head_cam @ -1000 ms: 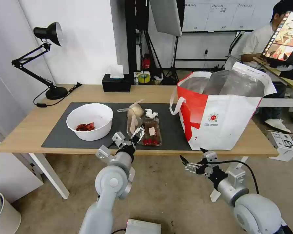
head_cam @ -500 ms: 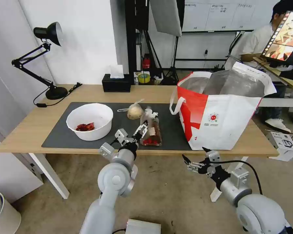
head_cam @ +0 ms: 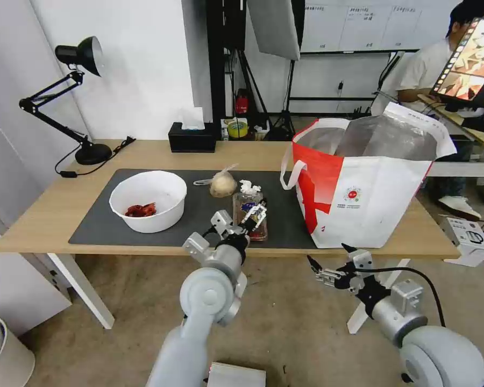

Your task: Pick up the trash from the table and place it into the takeout bag.

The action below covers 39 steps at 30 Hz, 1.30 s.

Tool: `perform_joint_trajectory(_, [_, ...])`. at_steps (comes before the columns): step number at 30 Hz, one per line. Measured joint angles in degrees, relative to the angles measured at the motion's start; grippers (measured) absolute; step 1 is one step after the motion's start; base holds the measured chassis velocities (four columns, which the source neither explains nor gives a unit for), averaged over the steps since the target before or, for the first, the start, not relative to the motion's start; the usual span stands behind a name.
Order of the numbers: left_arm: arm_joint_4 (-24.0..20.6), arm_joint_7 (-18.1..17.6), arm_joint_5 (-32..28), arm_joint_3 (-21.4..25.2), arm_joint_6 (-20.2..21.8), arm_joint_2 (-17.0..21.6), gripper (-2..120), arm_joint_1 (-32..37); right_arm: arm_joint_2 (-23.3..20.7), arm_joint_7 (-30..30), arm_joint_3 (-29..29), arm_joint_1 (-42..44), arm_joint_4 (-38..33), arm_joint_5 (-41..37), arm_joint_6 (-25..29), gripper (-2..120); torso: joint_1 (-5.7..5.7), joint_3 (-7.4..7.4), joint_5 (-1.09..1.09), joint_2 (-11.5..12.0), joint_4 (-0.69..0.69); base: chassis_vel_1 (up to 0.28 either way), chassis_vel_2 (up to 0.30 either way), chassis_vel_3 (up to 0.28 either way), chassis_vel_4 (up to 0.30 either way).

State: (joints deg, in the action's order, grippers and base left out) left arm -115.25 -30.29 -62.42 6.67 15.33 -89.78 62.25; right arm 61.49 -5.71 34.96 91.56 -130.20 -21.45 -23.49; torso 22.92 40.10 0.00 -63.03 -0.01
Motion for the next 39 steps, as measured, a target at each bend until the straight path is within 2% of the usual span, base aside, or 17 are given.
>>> perform_joint_trajectory(4, [1.2,1.7,7.0,-0.7,0.2,1.2,100,-0.1,0.1,0.0,0.3,0.5,-0.3,0.0,0.2,100,0.0,0.0,0.0,0.0,0.01,0.0,0.0,0.0,0.0])
perform_joint_trajectory(9, [1.8,3.0,11.5,-1.3,0.4,3.3,100,-0.5,0.3,0.0,0.3,0.6,-0.4,0.0,0.2,100,0.0,0.0,-0.01,0.0,0.01,0.0,0.0,0.0,0.0])
perform_joint_trajectory(11, [2.4,5.2,15.5,-1.6,0.4,5.7,91,-1.2,0.3,0.0,0.4,0.6,-0.5,0.0,0.2,100,0.0,0.0,0.0,0.0,0.01,0.0,0.0,0.0,0.0])
perform_joint_trajectory(15, [3.6,7.5,19.0,-2.8,-0.3,9.2,76,-3.1,0.3,0.0,0.6,0.8,-1.1,-0.1,0.2,100,0.0,0.0,-0.01,0.0,0.0,0.0,0.0,0.0,0.0])
perform_joint_trajectory(17, [3.9,8.2,20.3,-3.2,-0.6,10.2,73,-3.6,0.3,0.0,0.6,0.8,-1.2,-0.3,0.2,100,0.0,0.0,-0.01,0.0,0.01,0.0,0.0,0.0,0.0])
perform_joint_trajectory(18, [4.7,10.5,23.9,-4.4,-1.2,12.2,65,-4.7,0.1,0.0,0.7,0.7,-1.5,-0.9,0.2,100,0.0,0.0,-0.01,0.0,0.0,0.0,0.0,0.0,0.0])
perform_joint_trajectory(19, [4.7,10.5,23.9,-4.4,-1.2,12.2,65,-4.7,0.1,0.0,0.7,0.7,-1.5,-0.9,0.2,100,0.0,0.0,-0.01,0.0,0.0,0.0,0.0,0.0,0.0])
perform_joint_trajectory(21, [5.9,13.4,28.1,-6.5,-1.9,15.1,55,-6.4,-0.1,0.2,0.7,0.3,-1.3,-1.4,0.2,100,0.0,0.0,-0.02,0.0,0.01,0.0,0.0,0.0,0.0])
perform_joint_trajectory(23, [6.3,14.6,29.5,-7.2,-2.1,16.3,52,-7.1,-0.1,0.3,0.8,0.1,-1.1,-1.6,0.2,100,0.0,0.0,-0.02,0.0,0.01,0.0,0.0,0.0,0.0])
perform_joint_trajectory(25, [7.2,18.1,32.8,-8.7,-2.9,19.2,42,-8.5,-0.2,0.5,0.8,0.0,-0.7,-2.0,0.2,100,0.0,0.0,-0.01,0.0,0.0,0.0,0.0,0.0,0.0])
perform_joint_trajectory(26, [7.2,18.1,32.8,-8.7,-2.9,19.2,42,-8.5,-0.2,0.5,0.8,0.0,-0.7,-2.0,0.2,100,0.0,0.0,-0.01,0.0,0.0,0.0,0.0,0.0,0.0])
perform_joint_trajectory(28, [8.3,22.3,35.8,-10.2,-3.5,22.7,30,-10.4,-0.1,0.5,0.8,-0.1,-0.5,-2.2,0.2,100,0.0,0.0,-0.02,0.0,0.01,0.0,0.0,0.0,0.0])
perform_joint_trajectory(33, [9.2,26.0,35.6,-11.3,-3.6,26.4,11,-13.3,0.2,0.5,0.6,-0.3,-0.1,-2.3,0.2,100,0.0,0.0,-0.02,0.0,0.01,0.0,0.0,0.0,0.0])
perform_joint_trajectory(35, [9.3,26.3,35.4,-11.5,-3.6,26.8,9,-13.7,0.2,0.5,0.6,-0.3,-0.1,-2.3,0.2,100,0.0,0.01,-0.02,0.0,0.0,0.0,0.0,0.0,0.0])
perform_joint_trajectory(37, [9.7,27.4,34.5,-11.9,-3.6,28.1,0,-14.7,0.2,0.5,0.6,-0.3,0.1,-2.3,0.2,100,0.0,0.0,-0.02,0.0,0.01,0.0,0.0,0.0,0.0])
perform_joint_trajectory(38, [9.9,29.2,33.0,-12.6,-3.5,30.0,0,-15.9,0.2,0.5,0.5,-0.5,0.2,-2.3,0.2,100,0.0,0.0,-0.02,0.0,0.01,0.0,0.0,0.0,0.0])
perform_joint_trajectory(39, [9.9,29.2,33.0,-12.6,-3.5,30.0,0,-15.9,0.2,0.5,0.5,-0.5,0.2,-2.3,0.2,100,0.0,0.0,-0.02,0.0,0.01,0.0,0.0,0.0,0.0])
